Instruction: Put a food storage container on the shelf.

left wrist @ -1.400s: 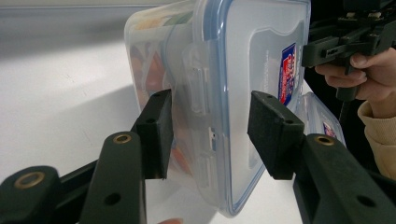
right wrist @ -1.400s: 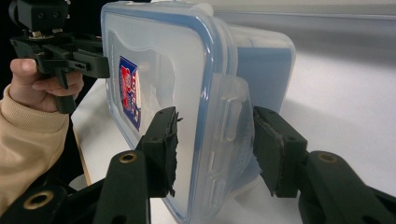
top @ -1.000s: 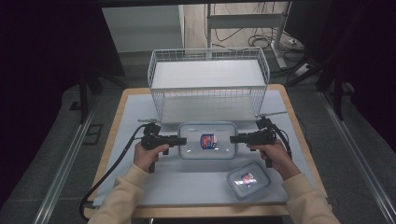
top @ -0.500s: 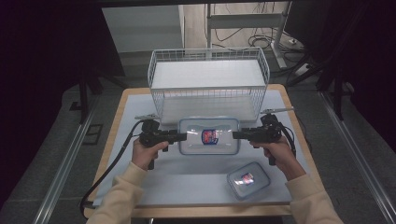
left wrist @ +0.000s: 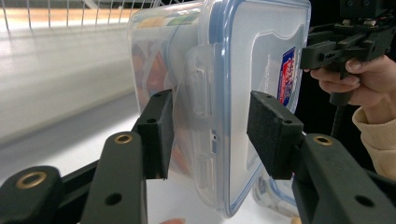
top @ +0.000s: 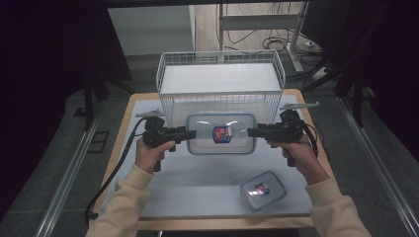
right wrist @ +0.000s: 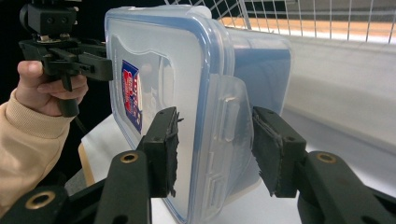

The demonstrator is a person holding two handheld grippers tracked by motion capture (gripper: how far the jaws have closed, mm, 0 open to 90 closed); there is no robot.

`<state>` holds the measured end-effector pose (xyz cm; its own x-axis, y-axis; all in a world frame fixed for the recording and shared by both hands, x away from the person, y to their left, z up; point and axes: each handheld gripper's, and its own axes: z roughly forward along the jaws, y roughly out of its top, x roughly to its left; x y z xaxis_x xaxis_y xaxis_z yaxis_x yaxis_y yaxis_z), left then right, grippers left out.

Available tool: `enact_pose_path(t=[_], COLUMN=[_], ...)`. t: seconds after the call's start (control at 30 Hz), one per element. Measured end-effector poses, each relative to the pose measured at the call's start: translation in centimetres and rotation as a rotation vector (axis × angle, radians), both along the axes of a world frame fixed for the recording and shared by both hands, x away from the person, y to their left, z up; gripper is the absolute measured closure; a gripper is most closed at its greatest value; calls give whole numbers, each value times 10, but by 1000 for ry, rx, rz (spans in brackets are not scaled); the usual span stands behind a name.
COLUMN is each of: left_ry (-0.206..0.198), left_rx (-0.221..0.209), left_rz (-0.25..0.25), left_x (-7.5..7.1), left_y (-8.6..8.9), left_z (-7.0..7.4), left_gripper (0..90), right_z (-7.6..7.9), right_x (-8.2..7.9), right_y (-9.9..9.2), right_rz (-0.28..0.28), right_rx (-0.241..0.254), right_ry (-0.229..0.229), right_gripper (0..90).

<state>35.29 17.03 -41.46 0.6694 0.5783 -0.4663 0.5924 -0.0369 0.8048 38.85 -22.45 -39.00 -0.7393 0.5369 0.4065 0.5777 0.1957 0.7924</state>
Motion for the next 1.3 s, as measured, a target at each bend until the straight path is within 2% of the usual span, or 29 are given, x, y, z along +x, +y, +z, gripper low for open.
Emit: enact_pose_path(t=[0.5,0.7,1.3], left_ry=[-70,-97,-138], left_rx=[6,10,-2], left_rz=[2,2,0], left_x=[4,10,47], left_y=[1,1,4], left_z=[38,56,103], left_gripper=[522,522,521], right_z=[38,54,102], right_x=[2,6,36], right_y=[1,2,4], right_rz=[-4,-8,-28], right_rx=[7,13,26], right_ry=[-68,-93,-140], right_gripper=[524,523,520])
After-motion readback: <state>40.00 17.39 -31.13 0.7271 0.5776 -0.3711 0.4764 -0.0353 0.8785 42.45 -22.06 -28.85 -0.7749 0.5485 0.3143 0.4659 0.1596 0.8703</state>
